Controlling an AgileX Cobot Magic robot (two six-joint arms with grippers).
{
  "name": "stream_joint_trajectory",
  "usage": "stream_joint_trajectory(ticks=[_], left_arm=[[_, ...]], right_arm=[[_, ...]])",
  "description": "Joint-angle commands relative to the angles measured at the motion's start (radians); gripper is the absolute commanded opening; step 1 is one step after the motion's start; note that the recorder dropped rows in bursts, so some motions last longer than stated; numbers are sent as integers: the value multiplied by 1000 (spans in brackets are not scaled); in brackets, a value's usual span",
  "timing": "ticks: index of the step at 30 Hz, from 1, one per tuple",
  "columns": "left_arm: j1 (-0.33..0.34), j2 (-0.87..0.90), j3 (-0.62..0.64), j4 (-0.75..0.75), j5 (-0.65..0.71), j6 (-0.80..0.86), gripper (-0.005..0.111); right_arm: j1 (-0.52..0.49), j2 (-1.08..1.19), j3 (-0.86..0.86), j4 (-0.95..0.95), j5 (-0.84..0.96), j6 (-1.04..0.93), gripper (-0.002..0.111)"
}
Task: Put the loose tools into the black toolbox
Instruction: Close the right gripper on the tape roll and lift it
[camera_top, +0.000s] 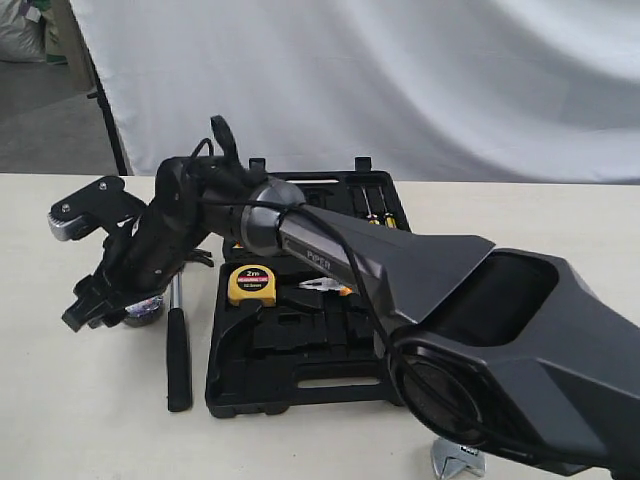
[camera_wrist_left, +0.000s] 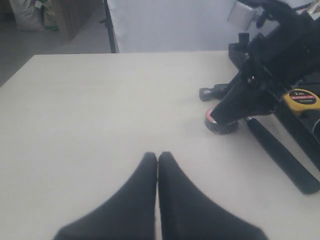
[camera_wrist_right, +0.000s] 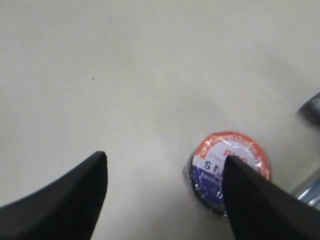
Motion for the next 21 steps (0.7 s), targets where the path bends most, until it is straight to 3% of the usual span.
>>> stream_joint_trajectory(ticks=[1, 11, 18, 19, 21], left_arm=[[25, -3, -3, 4, -7, -5, 1], [25, -3, -3, 4, -7, -5, 1], [25, -3, -3, 4, -7, -5, 1], [25, -3, -3, 4, -7, -5, 1], [25, -3, -3, 4, -7, -5, 1]], right_arm=[[-6, -20, -9, -33, -78, -16, 63], [-6, 93, -9, -101, -188, 20, 63], [-8, 111, -9, -114, -147, 23, 63], [-8, 109, -9, -114, -117, 23, 59], [-6, 98, -9, -114, -74, 23, 36]])
